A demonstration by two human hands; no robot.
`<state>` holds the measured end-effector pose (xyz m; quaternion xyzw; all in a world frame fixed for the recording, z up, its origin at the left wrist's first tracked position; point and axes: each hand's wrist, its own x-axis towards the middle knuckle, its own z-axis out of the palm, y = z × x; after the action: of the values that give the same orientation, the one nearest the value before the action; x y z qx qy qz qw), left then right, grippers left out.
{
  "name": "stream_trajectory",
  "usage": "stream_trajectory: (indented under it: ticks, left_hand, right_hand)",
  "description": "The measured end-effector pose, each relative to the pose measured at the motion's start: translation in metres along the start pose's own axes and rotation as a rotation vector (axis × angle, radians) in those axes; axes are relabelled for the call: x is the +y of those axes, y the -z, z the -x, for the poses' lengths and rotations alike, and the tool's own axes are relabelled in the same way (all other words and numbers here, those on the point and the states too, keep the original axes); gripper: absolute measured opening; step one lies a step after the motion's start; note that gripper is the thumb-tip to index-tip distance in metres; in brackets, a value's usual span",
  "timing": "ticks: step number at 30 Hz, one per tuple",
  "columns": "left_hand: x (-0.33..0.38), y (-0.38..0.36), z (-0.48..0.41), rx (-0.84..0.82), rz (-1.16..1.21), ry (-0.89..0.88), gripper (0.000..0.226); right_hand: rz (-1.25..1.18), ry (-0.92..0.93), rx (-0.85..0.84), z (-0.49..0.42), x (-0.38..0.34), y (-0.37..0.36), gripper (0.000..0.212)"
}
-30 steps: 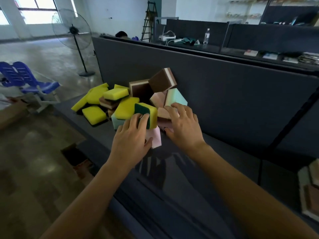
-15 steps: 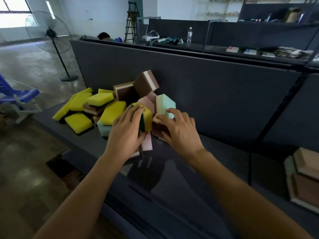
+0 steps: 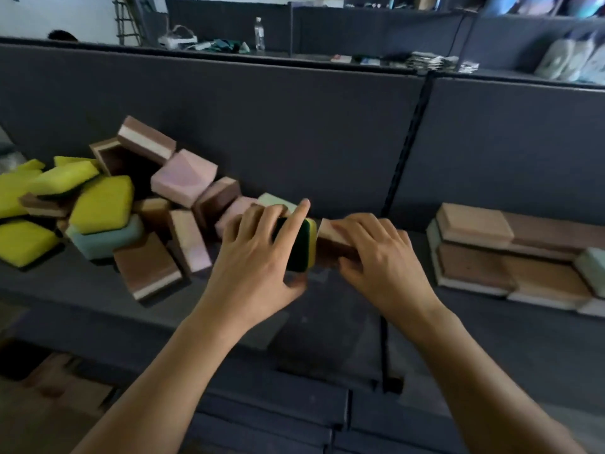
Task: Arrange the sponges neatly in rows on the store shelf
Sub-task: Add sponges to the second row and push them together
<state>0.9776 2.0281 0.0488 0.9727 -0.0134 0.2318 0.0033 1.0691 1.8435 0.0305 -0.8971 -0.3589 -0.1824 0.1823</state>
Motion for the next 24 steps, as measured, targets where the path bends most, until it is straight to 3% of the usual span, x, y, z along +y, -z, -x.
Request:
stream_trajectory:
  ticks: [5, 15, 20, 24]
  left_hand:
    - [0.061, -0.012, -0.003, -0.047, 0.127, -0.112, 0.074]
    - [0.194, -0.049, -0.023, -0.219, 0.17, -0.297, 0.068]
    - [0.248, -0.062, -0.033, -0.249, 0.201, -0.318, 0.064]
    - [0.28, -0.069, -0.035, -0.295, 0.179, -0.287, 0.048]
  right_hand:
    - [0.079, -0.136, 0.032, 0.055, 0.041, 0.029, 0.056]
    - [0.13, -0.361, 0.025, 0.156, 0.138, 0.093, 0.057]
    - [0.133, -0.378, 0.008, 0.187, 0.178, 0.118, 0.053]
    - [0.114, -0.322, -0.001, 0.2, 0.201, 0.131, 0.051]
